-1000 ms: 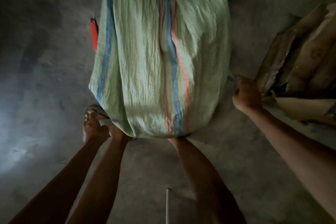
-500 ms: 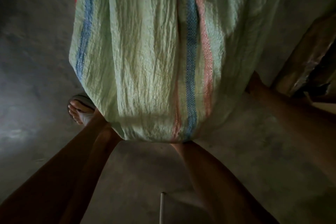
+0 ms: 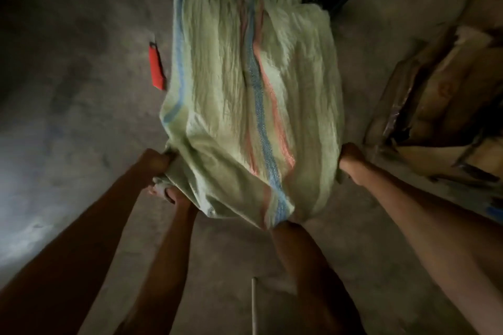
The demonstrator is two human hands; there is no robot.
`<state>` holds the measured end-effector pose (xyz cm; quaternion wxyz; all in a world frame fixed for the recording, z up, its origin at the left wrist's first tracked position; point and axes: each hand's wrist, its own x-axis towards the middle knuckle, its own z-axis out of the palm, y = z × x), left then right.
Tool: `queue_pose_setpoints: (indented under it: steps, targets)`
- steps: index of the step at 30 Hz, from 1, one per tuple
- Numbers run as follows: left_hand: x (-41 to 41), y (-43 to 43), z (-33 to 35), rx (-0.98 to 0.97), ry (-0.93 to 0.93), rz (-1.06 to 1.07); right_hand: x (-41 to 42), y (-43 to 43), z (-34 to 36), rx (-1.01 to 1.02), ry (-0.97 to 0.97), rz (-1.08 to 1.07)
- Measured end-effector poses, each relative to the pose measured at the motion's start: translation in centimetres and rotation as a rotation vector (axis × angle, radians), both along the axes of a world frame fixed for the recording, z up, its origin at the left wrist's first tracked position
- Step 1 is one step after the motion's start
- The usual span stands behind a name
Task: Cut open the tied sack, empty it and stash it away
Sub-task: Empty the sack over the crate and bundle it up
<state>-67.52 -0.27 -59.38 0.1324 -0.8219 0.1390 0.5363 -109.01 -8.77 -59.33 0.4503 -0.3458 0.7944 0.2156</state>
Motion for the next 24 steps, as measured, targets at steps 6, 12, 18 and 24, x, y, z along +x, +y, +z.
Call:
queue_pose_setpoints:
  steps: [6, 12, 18, 24]
  targets:
    - [1.7, -3.1, 13.5, 0.038, 0.028, 0.087, -0.3, -1.7, 14.1, 0.073, -0.043, -0.063]
    - [2.5, -3.8, 27.0, -0.039, 0.066, 0.164, -1.7, -3.2, 26.1, 0.049, -0.109, -0.161]
    - [3.5, -5.8, 38.8, -0.103, 0.132, 0.274, 0.0, -6.1, 38.5, 0.021, -0.172, -0.174]
    - [4.5, -10.0, 48.8, -0.314, 0.135, 0.397, 1.0, -9.6, 49.2, -0.061, -0.182, -0.171]
